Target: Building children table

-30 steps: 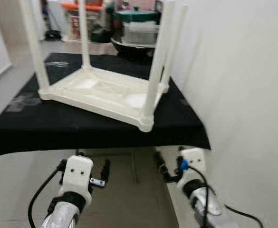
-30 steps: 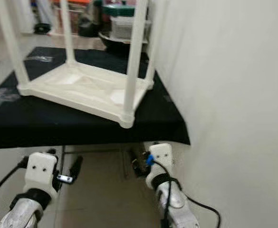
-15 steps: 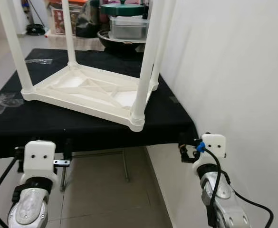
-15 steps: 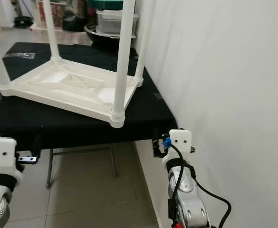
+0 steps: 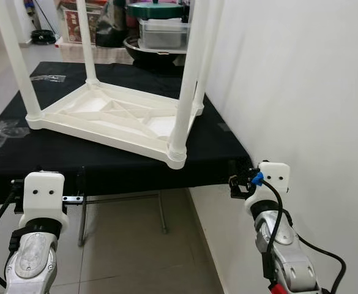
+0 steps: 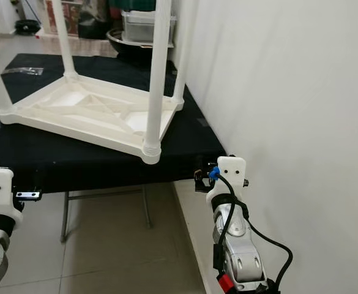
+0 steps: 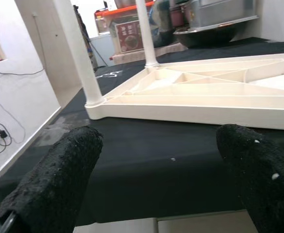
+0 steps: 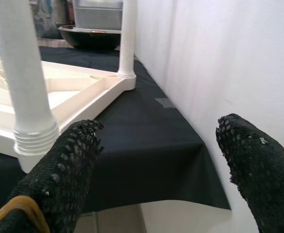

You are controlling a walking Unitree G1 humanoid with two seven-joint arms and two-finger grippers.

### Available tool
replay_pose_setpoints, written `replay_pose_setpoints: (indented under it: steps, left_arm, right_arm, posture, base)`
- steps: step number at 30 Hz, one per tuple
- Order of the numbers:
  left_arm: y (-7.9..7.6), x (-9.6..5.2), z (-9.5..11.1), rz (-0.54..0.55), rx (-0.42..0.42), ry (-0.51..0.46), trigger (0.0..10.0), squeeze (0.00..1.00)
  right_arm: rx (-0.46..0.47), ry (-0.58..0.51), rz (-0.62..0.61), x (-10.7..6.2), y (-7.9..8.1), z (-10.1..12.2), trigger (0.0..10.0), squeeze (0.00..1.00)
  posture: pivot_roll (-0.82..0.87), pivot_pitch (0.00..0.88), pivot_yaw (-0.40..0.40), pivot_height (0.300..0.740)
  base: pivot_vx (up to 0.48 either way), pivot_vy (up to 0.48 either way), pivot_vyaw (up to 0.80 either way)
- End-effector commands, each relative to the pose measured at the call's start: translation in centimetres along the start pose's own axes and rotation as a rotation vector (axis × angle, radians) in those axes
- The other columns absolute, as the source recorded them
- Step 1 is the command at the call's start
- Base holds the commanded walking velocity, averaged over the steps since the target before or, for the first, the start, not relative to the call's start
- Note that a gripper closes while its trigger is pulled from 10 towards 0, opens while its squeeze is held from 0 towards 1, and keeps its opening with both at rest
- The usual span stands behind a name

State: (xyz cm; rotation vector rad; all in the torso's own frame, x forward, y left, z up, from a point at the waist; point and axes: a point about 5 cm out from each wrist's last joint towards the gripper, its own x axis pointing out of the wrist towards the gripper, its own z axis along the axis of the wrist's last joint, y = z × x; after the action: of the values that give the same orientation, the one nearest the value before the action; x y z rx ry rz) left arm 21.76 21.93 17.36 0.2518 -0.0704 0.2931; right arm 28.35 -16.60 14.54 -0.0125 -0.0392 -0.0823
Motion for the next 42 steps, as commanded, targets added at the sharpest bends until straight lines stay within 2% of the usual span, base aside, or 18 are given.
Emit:
replay_pose_setpoints:
  steps: [1,22,36,40,41,42]
  left_arm:
    - [0.1,0.2,-0.1,-0.002,0.017,-0.002,10.0,0.0]
    - [-0.6,0.5,0.3,-0.035,0.005,-0.02,10.0,0.0]
    - [-1.1,0.5,0.8,-0.068,-0.039,-0.013,10.0,0.0]
    - [-1.2,0.4,0.7,-0.064,-0.04,-0.012,10.0,0.0]
    - [-1.6,0.3,0.6,-0.089,-0.051,-0.005,10.0,0.0]
    - [-2.3,0.0,0.3,-0.142,-0.072,0.016,10.0,0.0]
  right_arm:
    - [-0.002,-0.006,-0.013,0.2,-0.2,0.0,10.0,0.0]
    - [0.007,-0.017,-0.034,0.6,0.0,0.2,10.0,0.0]
    - [0.027,-0.015,-0.056,0.7,-0.3,0.4,10.0,0.0]
    - [0.007,-0.011,-0.044,0.8,-0.1,0.3,10.0,0.0]
    - [-0.006,0.015,-0.038,1.0,-0.4,-0.1,10.0,0.0]
    - [0.024,0.054,-0.015,1.4,-0.9,-0.6,10.0,0.0]
  posture:
    - [0.12,0.0,-0.115,0.74]
    - [0.1,0.0,-0.096,0.74]
    - [0.11,0.0,-0.098,0.74]
    - [0.11,0.0,-0.099,0.74]
    - [0.11,0.0,-0.101,0.74]
    - [0.11,0.0,-0.097,0.74]
  base:
    - [0.315,0.0,0.0]
    - [0.391,0.0,0.0]
    - [0.0,0.0,0.0]
    - [0.0,0.0,0.0]
    - [0.0,0.0,0.0]
    - [0.0,0.0,0.0]
